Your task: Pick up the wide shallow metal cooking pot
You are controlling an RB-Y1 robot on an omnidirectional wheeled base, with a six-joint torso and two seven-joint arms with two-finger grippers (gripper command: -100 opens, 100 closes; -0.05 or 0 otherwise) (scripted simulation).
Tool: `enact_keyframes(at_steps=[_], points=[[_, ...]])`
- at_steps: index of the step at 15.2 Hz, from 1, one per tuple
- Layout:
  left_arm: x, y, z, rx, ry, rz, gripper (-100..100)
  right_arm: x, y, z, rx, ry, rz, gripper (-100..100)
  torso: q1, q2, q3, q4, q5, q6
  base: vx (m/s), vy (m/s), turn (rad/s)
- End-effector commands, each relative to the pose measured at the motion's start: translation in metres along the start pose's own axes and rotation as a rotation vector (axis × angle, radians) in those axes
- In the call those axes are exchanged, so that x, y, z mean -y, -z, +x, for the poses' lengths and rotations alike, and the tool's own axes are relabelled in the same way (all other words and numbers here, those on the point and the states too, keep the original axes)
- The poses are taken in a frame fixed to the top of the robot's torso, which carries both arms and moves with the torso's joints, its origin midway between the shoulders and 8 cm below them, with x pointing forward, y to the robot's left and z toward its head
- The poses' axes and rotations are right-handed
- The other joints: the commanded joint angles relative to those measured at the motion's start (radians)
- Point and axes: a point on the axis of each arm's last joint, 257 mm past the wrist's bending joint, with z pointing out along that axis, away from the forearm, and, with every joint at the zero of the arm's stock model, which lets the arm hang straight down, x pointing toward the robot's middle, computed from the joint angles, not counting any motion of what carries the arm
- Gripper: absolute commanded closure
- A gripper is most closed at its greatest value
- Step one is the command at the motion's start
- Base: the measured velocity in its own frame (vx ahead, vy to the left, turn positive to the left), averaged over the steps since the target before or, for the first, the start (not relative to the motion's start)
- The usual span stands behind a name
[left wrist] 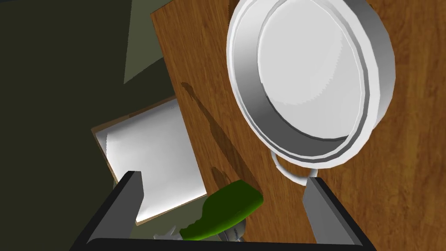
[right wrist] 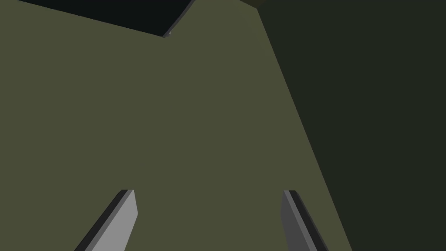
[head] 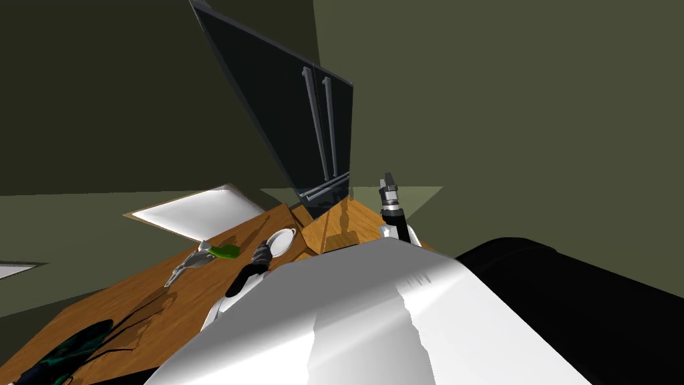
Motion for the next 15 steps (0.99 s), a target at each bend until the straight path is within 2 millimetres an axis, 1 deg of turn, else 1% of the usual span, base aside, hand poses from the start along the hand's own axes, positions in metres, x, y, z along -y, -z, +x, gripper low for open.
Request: enact_keyframes(at_steps=[1, 2, 3, 4, 5, 6, 7, 8, 9, 10, 11, 12, 13, 14, 15], points=[[-0.018, 0.0, -0.004, 0.007, 0.005, -0.056, -100, 0.0, 0.0, 0.0, 0.0, 0.0, 0.0, 0, 0.0, 0.0, 0.0, 0.0, 0.0, 0.0, 0.04, -0.007, -0.103], [-0.034, 0.0, -0.009, 0.015, 0.014, -0.102, -100, 0.0, 0.0, 0.0, 0.0, 0.0, 0.0, 0, 0.0, 0.0, 0.0, 0.0, 0.0, 0.0, 0.043, -0.007, -0.12], [-0.038, 0.0, -0.009, 0.015, 0.014, -0.116, -100, 0.0, 0.0, 0.0, 0.0, 0.0, 0.0, 0, 0.0, 0.0, 0.0, 0.0, 0.0, 0.0, 0.042, -0.001, -0.111], [-0.055, 0.001, -0.014, 0.022, 0.022, -0.166, -100, 0.0, 0.0, 0.0, 0.0, 0.0, 0.0, 0, 0.0, 0.0, 0.0, 0.0, 0.0, 0.0, 0.053, -0.001, -0.14], [-0.057, 0.001, -0.014, 0.022, 0.023, -0.173, -100, 0.0, 0.0, 0.0, 0.0, 0.0, 0.0, 0, 0.0, -0.001, 0.0, 0.0, 0.0, 0.0, 0.053, -0.003, -0.112], [-0.071, 0.003, -0.018, 0.028, 0.032, -0.215, -100, 0.0, 0.0, 0.0, 0.0, 0.0, 0.0, 0, 0.0, -0.001, -0.001, 0.0, 0.0, 0.0, 0.056, 0.001, -0.123], [-0.075, 0.004, -0.017, 0.027, 0.032, -0.228, -100, 0.0, 0.0, 0.0, 0.0, 0.0, 0.0, 0, 0.0, -0.001, -0.001, 0.0, 0.0, 0.0, 0.052, 0.009, -0.096], [-0.089, 0.006, -0.021, 0.032, 0.041, -0.271, -100, 0.0, 0.0, 0.0, 0.0, 0.0, 0.0, 0, 0.001, -0.001, -0.001, 0.0, 0.0, 0.0, 0.048, 0.011, -0.107], [-0.092, 0.007, -0.02, 0.032, 0.041, -0.28, -100, 0.0, 0.0, 0.0, 0.0, 0.0, 0.0, 0, 0.001, -0.001, -0.001, 0.0, 0.0, 0.0, 0.045, 0.015, -0.101], [-0.106, 0.009, -0.023, 0.036, 0.051, -0.323, -100, 0.0, 0.0, 0.0, 0.0, 0.0, 0.0, 0, 0.001, -0.001, -0.001, 0.0, 0.0, 0.0, 0.052, 0.025, -0.113], [-0.108, 0.01, -0.023, 0.035, 0.051, -0.33, -100, 0.0, 0.0, 0.0, 0.0, 0.0, 0.0, 0, 0.002, -0.001, -0.001, 0.0, 0.0, 0.0, 0.051, 0.024, -0.095], [-0.121, 0.013, -0.025, 0.038, 0.06, -0.372, -100, 0.0, 0.0, 0.0, 0.0, 0.0, 0.0, 0, 0.002, -0.001, -0.001, 0.0, 0.0, 0.0, 0.05, 0.028, -0.125], [-0.122, 0.014, -0.025, 0.038, 0.06, -0.377, -100, 0.0, 0.0, 0.0, 0.0, 0.0, 0.0, 0, 0.002, -0.001, -0.001, 0.0, 0.0, 0.0, 0.041, 0.031, -0.085], [-0.136, 0.018, -0.026, 0.039, 0.069, -0.42, -100, 0.0, 0.0, 0.0, 0.0, 0.0, 0.0, 0, 0.002, -0.001, 0.0, 0.0, 0.001, 0.0, 0.041, 0.03, -0.072], [-0.136, 0.018, -0.026, 0.039, 0.069, -0.42, -100, 0.0, 0.0, 0.0, 0.0, 0.0, 0.0, 0, 0.002, -0.001, 0.0, 0.0, 0.001, 0.0, 0.042, 0.029, -0.071]])
